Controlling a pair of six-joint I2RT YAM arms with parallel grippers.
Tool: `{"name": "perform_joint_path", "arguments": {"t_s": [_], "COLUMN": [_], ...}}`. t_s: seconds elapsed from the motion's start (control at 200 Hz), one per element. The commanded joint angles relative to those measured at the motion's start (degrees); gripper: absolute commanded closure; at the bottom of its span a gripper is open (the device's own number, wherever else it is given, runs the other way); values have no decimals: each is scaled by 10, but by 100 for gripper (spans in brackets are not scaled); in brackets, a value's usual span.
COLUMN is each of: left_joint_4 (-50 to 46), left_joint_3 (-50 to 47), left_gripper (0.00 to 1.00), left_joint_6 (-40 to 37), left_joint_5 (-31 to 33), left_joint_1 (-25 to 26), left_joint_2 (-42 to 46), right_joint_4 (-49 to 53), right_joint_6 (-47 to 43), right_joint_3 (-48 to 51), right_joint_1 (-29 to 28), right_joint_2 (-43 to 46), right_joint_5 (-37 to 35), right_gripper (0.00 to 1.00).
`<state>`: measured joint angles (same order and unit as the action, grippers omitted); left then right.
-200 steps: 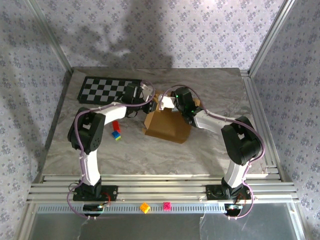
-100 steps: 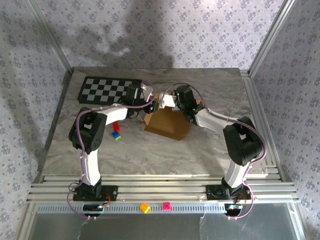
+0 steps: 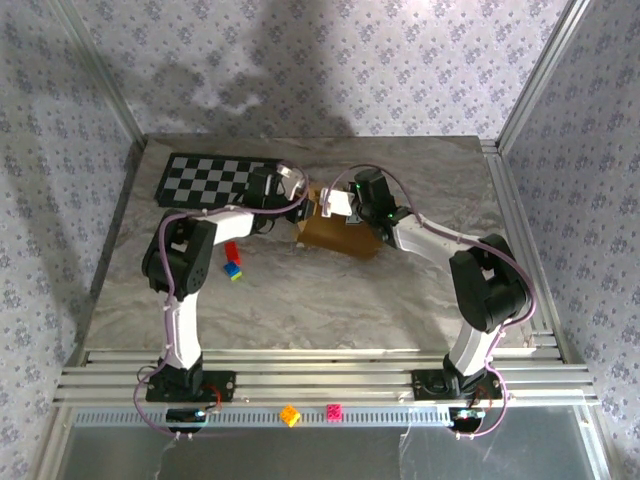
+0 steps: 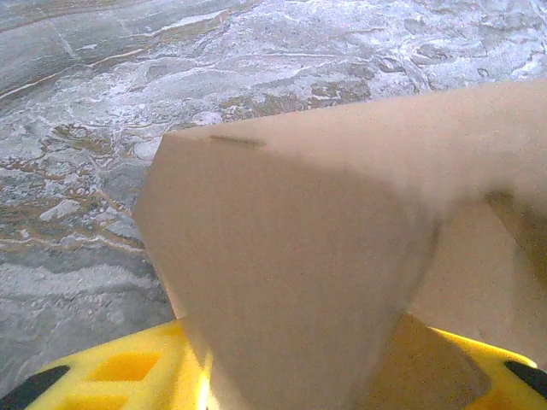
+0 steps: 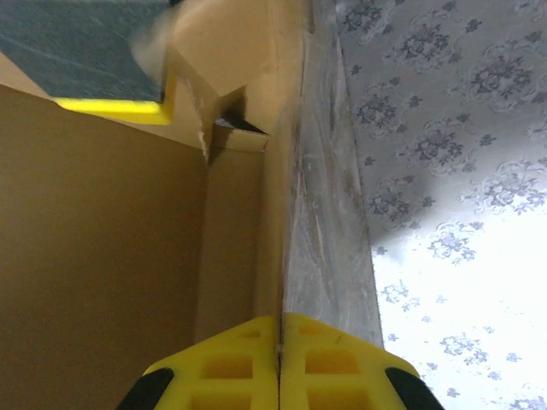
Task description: Fold the paper box
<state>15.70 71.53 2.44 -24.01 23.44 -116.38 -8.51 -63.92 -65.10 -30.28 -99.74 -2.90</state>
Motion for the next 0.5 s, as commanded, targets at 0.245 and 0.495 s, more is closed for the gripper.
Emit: {"name": "perform_joint_path", "arguments": {"t_s": [0.245,0.495], "left_joint_4": [18,-17], "left_joint_3": [58,77], "left_gripper": [55,93], "left_joint_6": [-1,-2], "left_joint_5": [-7,-3], "left_joint_1": [4,3], "left_joint_2": [-5,7], "right_joint_4": [49,209], "right_joint_6": [43,121], "right_joint_3": [-65,-149], "right_joint_1": [10,24], "right_joint_2": [-35,-24], "right_joint_5": [1,84], "right_gripper": [100,100]}}
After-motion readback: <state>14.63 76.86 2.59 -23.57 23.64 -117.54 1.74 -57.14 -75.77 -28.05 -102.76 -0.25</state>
